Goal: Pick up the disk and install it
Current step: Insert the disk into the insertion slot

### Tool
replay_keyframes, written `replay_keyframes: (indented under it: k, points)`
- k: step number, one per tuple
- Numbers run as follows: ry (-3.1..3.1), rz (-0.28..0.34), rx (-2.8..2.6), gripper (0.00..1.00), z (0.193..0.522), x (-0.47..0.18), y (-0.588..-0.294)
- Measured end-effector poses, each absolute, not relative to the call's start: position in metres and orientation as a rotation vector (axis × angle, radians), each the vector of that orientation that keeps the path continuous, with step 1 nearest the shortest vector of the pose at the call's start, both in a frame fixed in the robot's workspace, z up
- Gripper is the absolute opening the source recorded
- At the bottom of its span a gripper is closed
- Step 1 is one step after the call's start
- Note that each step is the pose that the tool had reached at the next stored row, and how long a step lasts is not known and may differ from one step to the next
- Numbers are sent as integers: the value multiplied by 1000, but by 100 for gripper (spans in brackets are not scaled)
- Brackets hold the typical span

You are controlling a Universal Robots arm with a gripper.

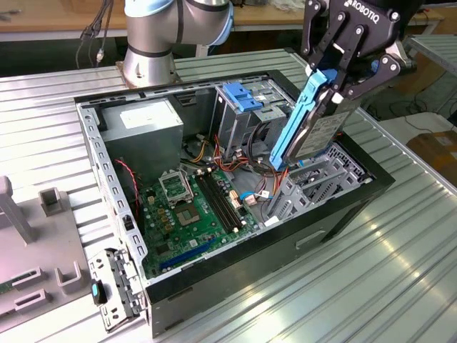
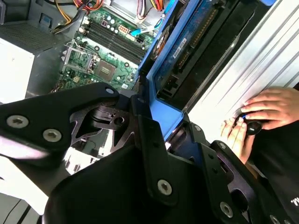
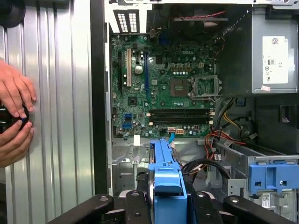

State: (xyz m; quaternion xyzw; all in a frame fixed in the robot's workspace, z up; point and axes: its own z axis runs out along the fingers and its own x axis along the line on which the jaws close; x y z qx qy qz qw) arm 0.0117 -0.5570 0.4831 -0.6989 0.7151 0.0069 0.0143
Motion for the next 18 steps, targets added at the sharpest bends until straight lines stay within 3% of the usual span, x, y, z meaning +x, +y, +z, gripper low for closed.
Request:
replay_keyframes:
  k: [9,18]
  points:
    - [2234,10,-2178,37,472,56,-559]
    - [2246,-9,-2182,37,458,58,-561]
